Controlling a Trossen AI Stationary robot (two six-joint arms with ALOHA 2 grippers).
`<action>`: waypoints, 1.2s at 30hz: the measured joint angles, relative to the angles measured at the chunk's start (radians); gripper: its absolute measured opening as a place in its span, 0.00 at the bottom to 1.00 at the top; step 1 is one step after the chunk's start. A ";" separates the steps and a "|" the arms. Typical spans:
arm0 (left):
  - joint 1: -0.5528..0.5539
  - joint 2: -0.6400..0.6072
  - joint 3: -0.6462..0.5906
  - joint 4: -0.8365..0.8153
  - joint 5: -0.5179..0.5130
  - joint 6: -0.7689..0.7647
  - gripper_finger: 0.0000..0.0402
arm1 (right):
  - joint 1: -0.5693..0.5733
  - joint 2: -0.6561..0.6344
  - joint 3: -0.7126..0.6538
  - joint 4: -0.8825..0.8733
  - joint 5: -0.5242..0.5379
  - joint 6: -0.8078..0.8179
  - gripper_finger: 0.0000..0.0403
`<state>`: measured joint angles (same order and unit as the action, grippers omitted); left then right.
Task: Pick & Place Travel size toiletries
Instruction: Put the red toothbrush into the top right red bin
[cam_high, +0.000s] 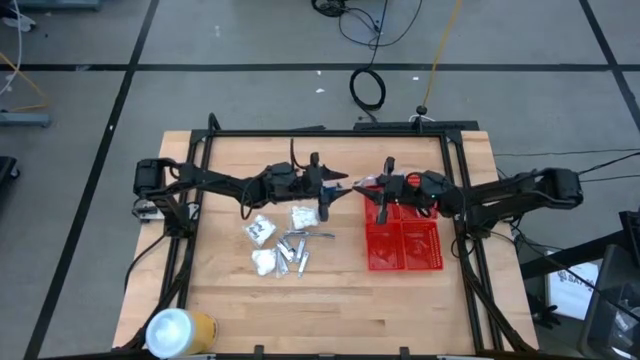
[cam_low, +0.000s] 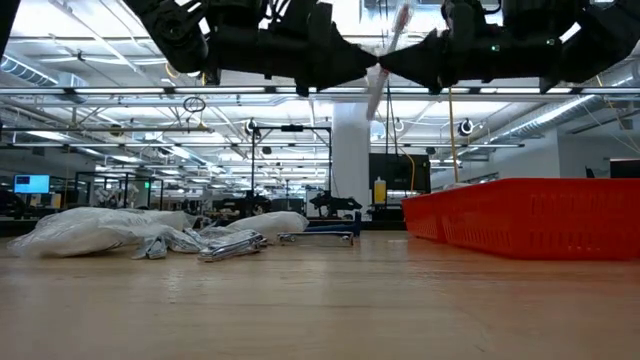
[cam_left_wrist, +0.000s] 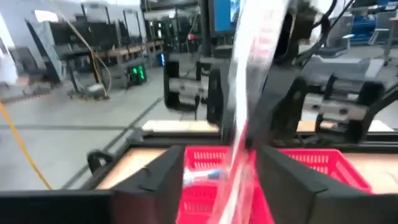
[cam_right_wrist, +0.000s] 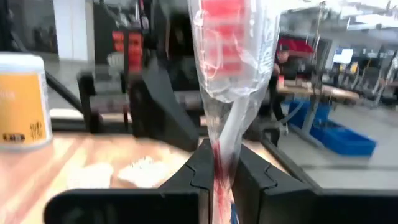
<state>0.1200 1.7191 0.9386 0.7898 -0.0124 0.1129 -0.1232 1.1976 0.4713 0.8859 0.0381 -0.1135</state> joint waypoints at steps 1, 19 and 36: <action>0.000 -0.001 0.001 -0.004 -0.001 0.016 0.54 | 0.000 -0.024 0.000 -0.042 0.018 0.000 0.05; 0.038 0.000 0.000 -0.220 -0.200 -0.020 0.67 | -0.036 -0.327 0.275 -1.509 0.362 0.433 0.05; 0.038 0.000 0.000 -0.305 -0.199 -0.017 0.63 | -0.047 -0.282 0.275 -1.814 0.377 0.691 0.05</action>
<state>0.1577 1.7195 0.9386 0.4844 -0.2115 0.0957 -0.1707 0.9154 0.7464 -0.9282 0.4152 0.5776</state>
